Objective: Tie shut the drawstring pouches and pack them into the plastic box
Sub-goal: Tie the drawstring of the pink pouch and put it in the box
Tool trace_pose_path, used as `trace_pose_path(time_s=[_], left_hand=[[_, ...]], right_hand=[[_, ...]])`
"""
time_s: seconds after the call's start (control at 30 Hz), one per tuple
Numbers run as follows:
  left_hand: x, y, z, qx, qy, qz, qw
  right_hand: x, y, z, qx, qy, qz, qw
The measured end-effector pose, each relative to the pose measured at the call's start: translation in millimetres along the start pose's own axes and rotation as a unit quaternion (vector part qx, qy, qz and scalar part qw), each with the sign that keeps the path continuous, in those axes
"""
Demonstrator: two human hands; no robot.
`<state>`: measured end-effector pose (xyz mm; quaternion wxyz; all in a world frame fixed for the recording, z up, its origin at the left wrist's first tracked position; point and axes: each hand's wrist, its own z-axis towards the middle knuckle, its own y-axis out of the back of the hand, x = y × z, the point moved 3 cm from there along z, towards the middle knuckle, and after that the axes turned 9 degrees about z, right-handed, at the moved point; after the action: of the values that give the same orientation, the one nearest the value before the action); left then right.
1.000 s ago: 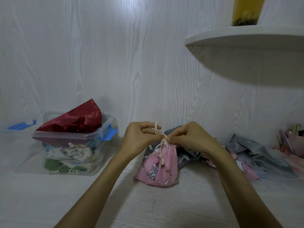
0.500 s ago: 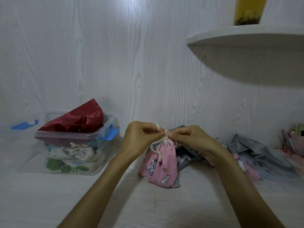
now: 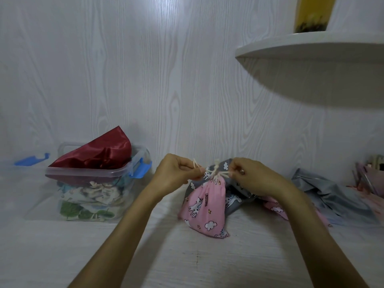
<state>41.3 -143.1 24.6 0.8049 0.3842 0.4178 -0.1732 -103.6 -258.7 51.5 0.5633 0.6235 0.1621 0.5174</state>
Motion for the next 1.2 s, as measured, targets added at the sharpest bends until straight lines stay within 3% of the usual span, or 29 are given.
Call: trace_pose_path(time_s=[0.17, 0.27, 0.37, 0.43, 0.47, 0.57, 0.63, 0.7, 0.77, 0.83, 0.97, 1.07, 1.2], left_hand=[[9.1, -4.8, -0.6, 0.03, 0.029, 0.046, 0.998], [13.4, -3.1, -1.7, 0.035, 0.053, 0.087, 0.994], [8.8, 0.9, -5.8, -0.04, 0.067, 0.028, 0.997], [2.6, 6.4, -9.7, -0.121, 0.032, 0.01, 0.992], [-0.2, 8.6, -11.6, -0.12, -0.002, 0.036, 0.992], [-2.6, 4.8, -21.8, 0.05, -0.044, 0.141, 0.988], [4.4, 4.9, -27.0, 0.075, -0.046, 0.169, 0.982], [11.3, 10.3, -30.2, 0.024, -0.039, 0.172, 0.984], [12.5, 18.3, -33.5, 0.006, -0.025, 0.114, 0.993], [4.6, 32.3, -35.4, 0.002, -0.019, 0.051, 0.999], [-18.7, 70.3, -29.4, -0.033, -0.021, -0.007, 0.999], [-40.1, 123.1, -22.8, -0.149, -0.054, -0.017, 0.987], [-59.4, 186.8, -23.9, -0.316, -0.129, 0.019, 0.94]], right_hand=[[-1.6, -8.7, -0.7, 0.091, -0.02, -0.053, 0.994], [-4.6, -8.5, -0.6, 0.102, -0.018, 0.04, 0.994], [-5.1, -8.5, 1.9, 0.084, -0.018, 0.18, 0.98], [-2.4, -9.2, 4.2, 0.063, -0.008, 0.239, 0.969], [2.3, -10.6, 4.4, 0.055, 0.0, 0.262, 0.964], [17.0, -20.1, 4.1, 0.039, 0.009, 0.318, 0.947], [17.8, -23.2, 3.1, 0.019, 0.013, 0.345, 0.938], [14.1, -27.5, -2.8, 0.086, 0.017, 0.323, 0.942], [11.1, -40.9, -13.7, 0.233, 0.014, 0.274, 0.933], [17.0, -56.8, -21.8, 0.301, 0.035, 0.24, 0.922], [38.1, -66.6, -5.5, 0.156, 0.051, 0.285, 0.944], [74.9, -43.7, 21.1, -0.004, 0.086, 0.369, 0.925], [145.5, -26.4, 52.4, -0.256, 0.136, 0.416, 0.862]])
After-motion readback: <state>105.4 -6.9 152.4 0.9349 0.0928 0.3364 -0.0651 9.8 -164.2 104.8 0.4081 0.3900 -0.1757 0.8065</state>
